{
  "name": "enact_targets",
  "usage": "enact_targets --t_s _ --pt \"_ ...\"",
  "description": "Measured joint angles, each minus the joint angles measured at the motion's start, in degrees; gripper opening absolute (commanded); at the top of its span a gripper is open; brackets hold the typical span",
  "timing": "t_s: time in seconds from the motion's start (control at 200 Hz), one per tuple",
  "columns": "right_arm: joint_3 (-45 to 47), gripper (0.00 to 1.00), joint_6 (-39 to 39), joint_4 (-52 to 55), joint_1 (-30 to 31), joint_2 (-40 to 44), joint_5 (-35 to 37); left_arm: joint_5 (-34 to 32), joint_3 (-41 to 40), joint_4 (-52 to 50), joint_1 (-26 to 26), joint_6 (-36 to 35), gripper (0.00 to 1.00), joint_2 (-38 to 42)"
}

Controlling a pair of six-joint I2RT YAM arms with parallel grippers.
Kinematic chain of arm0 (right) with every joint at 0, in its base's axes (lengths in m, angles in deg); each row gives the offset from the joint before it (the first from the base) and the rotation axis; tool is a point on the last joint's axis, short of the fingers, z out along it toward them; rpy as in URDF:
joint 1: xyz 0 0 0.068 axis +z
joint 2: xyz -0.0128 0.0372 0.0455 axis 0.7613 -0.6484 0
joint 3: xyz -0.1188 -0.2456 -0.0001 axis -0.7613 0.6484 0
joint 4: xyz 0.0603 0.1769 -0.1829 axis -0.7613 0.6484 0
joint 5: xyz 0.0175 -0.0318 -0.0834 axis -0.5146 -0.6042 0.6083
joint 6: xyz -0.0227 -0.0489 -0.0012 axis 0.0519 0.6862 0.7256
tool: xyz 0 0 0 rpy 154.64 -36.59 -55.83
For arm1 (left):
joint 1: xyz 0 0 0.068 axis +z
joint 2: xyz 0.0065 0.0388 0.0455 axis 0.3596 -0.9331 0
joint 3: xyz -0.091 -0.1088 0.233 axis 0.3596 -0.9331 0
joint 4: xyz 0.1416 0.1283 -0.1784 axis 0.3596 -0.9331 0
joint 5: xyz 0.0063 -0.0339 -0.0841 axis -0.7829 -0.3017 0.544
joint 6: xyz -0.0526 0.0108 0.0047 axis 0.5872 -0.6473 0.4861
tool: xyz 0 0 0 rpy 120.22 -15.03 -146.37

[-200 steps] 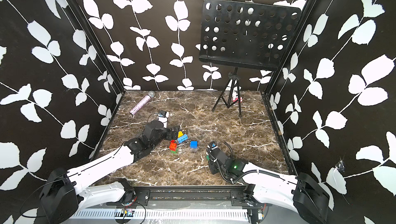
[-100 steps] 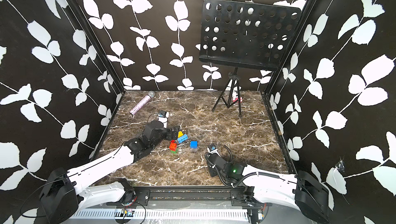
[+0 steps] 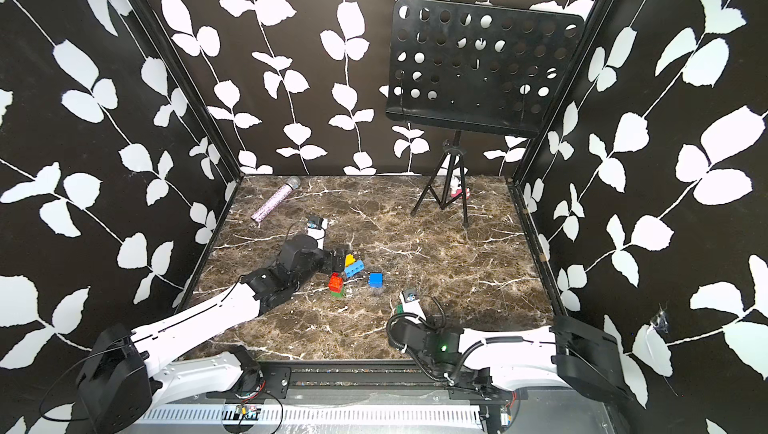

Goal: Assemble the letter r with lego
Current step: Assemble the lego brick with the lego brick, then adjust the lego brick at the center of the board.

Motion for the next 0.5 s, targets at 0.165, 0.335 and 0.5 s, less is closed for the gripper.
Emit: enact_targets --t_s 0.165,0.335,0.5 --pt "-1.2 0.07 -3.5 0.1 2.7 -1.8 2.6 0.0 -1.2 -0.1 0.0 0.3 0.99 0.4" --pt "-0.9 0.09 -3.9 6.5 3.1 4.0 0.7 -0.5 -1.5 -0.4 0.0 0.4 0.99 1.7" --pt "-3.3 0.11 2.2 15.8 -3.0 9.4 -2.3 -1.0 -1.5 -0.5 0.0 0.3 0.99 2.3"
